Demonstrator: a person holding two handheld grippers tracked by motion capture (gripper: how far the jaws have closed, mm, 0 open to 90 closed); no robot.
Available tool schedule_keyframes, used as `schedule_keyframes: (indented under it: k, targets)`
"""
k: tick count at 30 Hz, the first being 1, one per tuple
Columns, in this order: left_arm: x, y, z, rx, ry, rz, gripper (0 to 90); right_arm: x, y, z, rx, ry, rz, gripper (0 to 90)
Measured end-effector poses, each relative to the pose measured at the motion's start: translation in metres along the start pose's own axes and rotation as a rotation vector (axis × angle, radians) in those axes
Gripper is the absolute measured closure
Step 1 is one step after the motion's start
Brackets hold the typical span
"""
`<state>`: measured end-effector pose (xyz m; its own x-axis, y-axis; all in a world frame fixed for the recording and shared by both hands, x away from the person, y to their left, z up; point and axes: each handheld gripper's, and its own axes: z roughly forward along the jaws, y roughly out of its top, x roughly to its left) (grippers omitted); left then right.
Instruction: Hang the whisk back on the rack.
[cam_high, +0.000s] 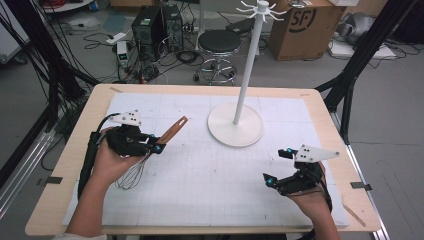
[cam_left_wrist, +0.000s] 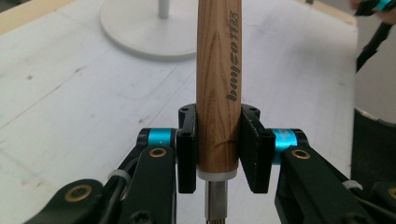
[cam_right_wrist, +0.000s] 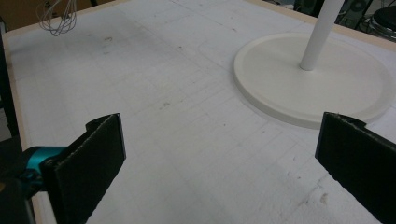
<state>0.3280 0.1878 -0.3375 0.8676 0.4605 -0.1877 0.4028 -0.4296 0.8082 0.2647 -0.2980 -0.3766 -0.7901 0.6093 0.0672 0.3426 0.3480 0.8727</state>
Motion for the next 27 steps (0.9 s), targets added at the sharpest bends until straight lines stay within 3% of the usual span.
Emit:
schedule_keyframes:
  k: [3, 6, 10, 27]
  targets:
    - [-0.002, 0.008, 0.002, -0.030, -0.038, 0.005, 70.4, 0.001, 0.000, 0.002, 0.005, -0.001, -0.004, 0.6]
    - [-0.005, 0.020, 0.006, -0.049, -0.080, 0.035, 70.4, 0.001, 0.000, 0.003, 0.009, 0.000, -0.007, 0.6]
    - [-0.006, 0.030, 0.007, -0.077, -0.108, 0.038, 70.4, 0.001, 0.001, 0.003, 0.005, 0.003, 0.000, 0.6]
    - [0.000, 0.085, 0.009, -0.171, -0.180, 0.053, 70.4, 0.001, 0.002, 0.003, -0.005, 0.018, -0.005, 0.6]
